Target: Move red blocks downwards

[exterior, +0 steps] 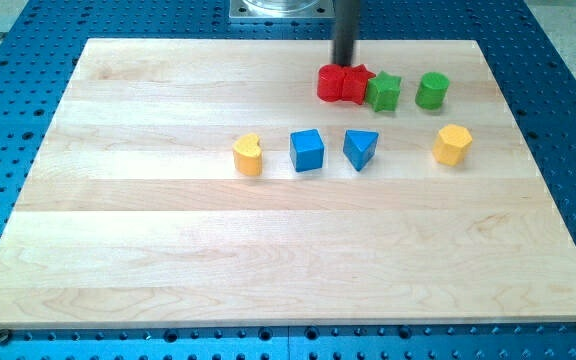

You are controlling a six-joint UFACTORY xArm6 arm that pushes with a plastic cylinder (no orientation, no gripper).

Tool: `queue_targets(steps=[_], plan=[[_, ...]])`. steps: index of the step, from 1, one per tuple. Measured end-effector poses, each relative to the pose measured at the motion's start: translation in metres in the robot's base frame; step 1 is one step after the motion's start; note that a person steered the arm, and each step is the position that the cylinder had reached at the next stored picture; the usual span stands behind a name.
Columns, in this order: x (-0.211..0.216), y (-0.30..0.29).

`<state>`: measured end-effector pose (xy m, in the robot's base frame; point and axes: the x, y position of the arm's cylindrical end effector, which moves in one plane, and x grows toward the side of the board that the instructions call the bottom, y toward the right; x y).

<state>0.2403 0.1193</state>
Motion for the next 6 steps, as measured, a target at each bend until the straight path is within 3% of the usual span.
queue_targets(steps=[1, 3, 4, 5, 6], plan=[[0.009, 0.056], [0.048, -0.033], [0.118, -0.07], [0.09, -0.058], [0.076, -0.096]])
